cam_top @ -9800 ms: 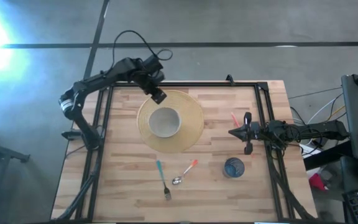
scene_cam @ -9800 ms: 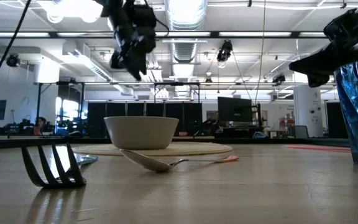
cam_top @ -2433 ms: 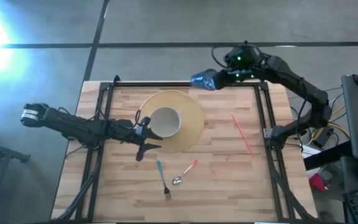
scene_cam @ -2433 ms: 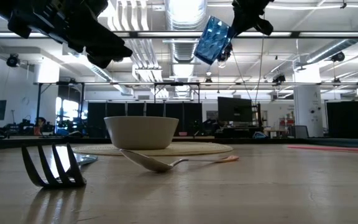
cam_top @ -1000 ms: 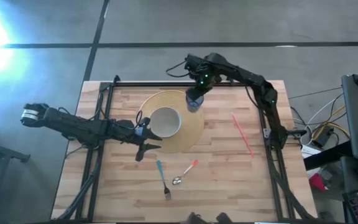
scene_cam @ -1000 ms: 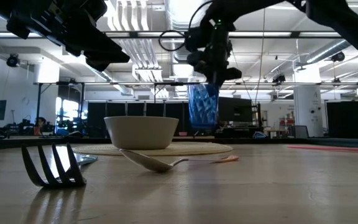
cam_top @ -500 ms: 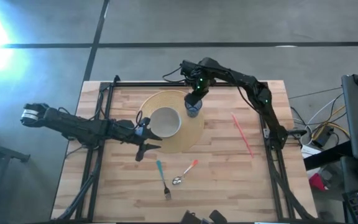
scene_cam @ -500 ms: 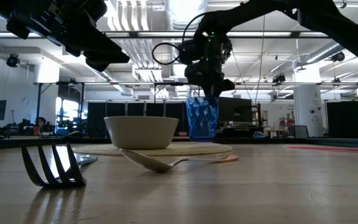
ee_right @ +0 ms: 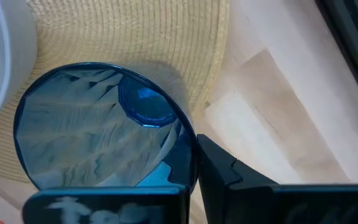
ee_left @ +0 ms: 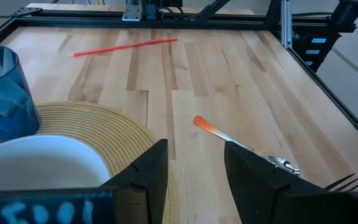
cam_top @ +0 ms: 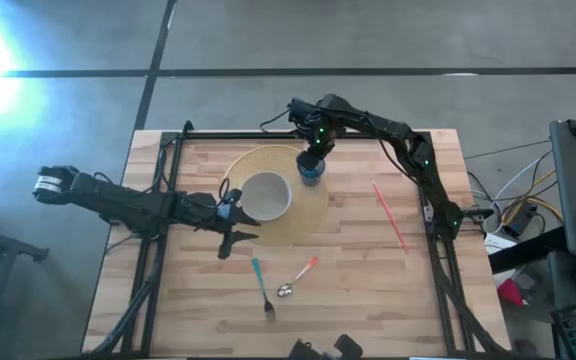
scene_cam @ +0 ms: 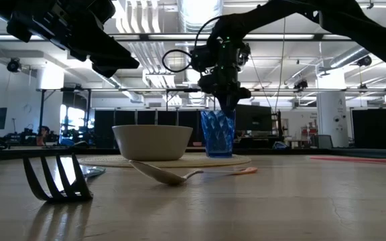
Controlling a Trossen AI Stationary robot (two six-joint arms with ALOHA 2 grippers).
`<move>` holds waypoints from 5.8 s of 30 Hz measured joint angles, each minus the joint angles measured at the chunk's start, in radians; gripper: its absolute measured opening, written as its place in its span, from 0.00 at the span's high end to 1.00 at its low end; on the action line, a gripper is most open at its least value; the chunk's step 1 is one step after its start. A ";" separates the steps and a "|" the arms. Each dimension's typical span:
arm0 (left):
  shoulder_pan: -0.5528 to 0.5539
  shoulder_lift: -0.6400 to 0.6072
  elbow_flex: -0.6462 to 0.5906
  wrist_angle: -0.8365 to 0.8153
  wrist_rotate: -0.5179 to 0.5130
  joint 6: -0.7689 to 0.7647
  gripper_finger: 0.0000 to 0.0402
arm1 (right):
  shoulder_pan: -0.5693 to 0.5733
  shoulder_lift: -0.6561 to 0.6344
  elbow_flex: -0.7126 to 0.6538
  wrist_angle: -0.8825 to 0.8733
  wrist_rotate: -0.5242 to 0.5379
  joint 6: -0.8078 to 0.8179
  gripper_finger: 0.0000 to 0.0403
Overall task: Pick & Place Utensil
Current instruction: Put the blue cup on the brown mat to the top right of the gray bowl, then put the orange spoon into the gray bowl
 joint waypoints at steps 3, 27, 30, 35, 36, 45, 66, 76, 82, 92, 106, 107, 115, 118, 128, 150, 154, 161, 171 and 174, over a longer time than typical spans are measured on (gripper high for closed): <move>0.000 0.000 0.000 -0.001 0.000 0.000 0.63 | 0.001 0.001 0.000 0.000 0.002 -0.001 0.97; 0.000 0.000 0.000 -0.006 0.000 0.000 0.63 | 0.006 0.000 -0.002 -0.014 0.005 -0.011 0.76; 0.000 0.000 0.000 -0.006 0.000 0.000 0.63 | 0.006 -0.003 -0.003 -0.014 0.004 -0.011 0.70; 0.000 0.000 0.000 -0.007 0.000 0.000 0.63 | 0.006 -0.005 0.020 -0.028 0.004 -0.011 0.63; 0.000 0.000 0.000 -0.007 0.000 0.000 0.63 | 0.006 -0.005 0.028 -0.035 0.003 -0.012 0.62; 0.000 0.000 0.000 -0.007 0.000 0.000 0.63 | 0.005 -0.005 0.123 -0.096 0.003 -0.021 0.57; 0.000 0.000 0.000 -0.020 0.000 -0.001 0.63 | 0.053 -0.203 0.208 -0.179 -0.005 -0.037 0.62; 0.000 0.000 0.000 -0.020 0.000 -0.180 0.63 | 0.189 -0.452 0.027 -0.171 0.135 0.042 0.66; 0.000 0.000 0.023 -0.018 -0.001 -0.227 0.63 | 0.277 -0.628 -0.188 -0.110 0.218 0.114 0.69; -0.001 0.006 0.276 -0.362 -0.047 -0.348 0.63 | 0.329 -0.901 -0.575 0.137 0.224 0.159 0.71; -0.001 0.122 0.568 -0.917 -0.067 -0.848 0.63 | 0.328 -1.094 -0.935 0.358 0.224 0.158 0.71; -0.001 0.133 0.578 -0.938 -0.056 -0.881 0.63 | 0.328 -1.098 -0.948 0.369 0.224 0.158 0.71; -0.039 0.247 0.611 -0.984 0.085 -1.116 0.63 | 0.328 -1.105 -1.018 0.405 0.224 0.132 0.75; -0.070 0.296 0.622 -0.985 0.096 -1.198 0.63 | 0.328 -1.105 -1.049 0.434 0.223 0.104 0.76; -0.195 0.426 0.672 -0.980 0.085 -1.422 0.63 | 0.328 -1.105 -1.158 0.546 0.223 0.101 0.79; -0.235 0.849 1.107 -1.005 0.006 -1.068 0.63 | 0.328 -1.105 -1.184 0.596 0.221 0.104 0.78; -0.235 0.906 1.163 -1.020 -0.022 -0.985 0.63 | 0.328 -1.105 -1.184 0.595 0.221 0.105 0.78; -0.231 0.952 1.199 -1.044 -0.109 -0.875 0.63 | 0.328 -1.105 -1.184 0.596 0.221 0.105 0.82; -0.231 1.015 1.196 -1.032 -0.187 -0.782 0.63 | 0.328 -1.105 -1.184 0.597 0.222 0.130 0.81; -0.234 1.032 1.196 -1.019 -0.210 -0.770 0.63 | 0.328 -1.105 -1.184 0.597 0.222 0.150 0.80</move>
